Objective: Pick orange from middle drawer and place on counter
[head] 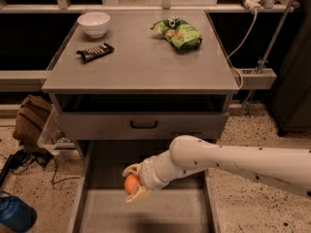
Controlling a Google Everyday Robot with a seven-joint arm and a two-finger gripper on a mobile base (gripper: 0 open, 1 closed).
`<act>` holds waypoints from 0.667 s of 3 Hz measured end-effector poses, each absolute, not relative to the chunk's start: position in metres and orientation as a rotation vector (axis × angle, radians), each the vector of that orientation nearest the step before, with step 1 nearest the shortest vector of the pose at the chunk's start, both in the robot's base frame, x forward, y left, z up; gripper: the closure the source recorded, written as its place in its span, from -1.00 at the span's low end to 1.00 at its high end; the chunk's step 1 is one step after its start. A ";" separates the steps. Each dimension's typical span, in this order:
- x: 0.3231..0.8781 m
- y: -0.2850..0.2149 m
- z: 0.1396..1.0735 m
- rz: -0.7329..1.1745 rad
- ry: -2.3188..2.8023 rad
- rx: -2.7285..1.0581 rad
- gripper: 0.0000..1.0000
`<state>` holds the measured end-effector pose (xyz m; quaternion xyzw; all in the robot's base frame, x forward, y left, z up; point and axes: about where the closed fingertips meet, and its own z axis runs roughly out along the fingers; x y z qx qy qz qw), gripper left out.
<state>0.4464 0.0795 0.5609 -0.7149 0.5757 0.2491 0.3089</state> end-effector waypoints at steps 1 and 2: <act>0.442 0.081 0.548 0.694 1.533 -1.881 1.00; 0.444 0.084 0.561 0.693 1.509 -1.902 1.00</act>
Offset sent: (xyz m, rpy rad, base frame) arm 0.0026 0.0076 0.0208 0.0048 0.0010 0.0486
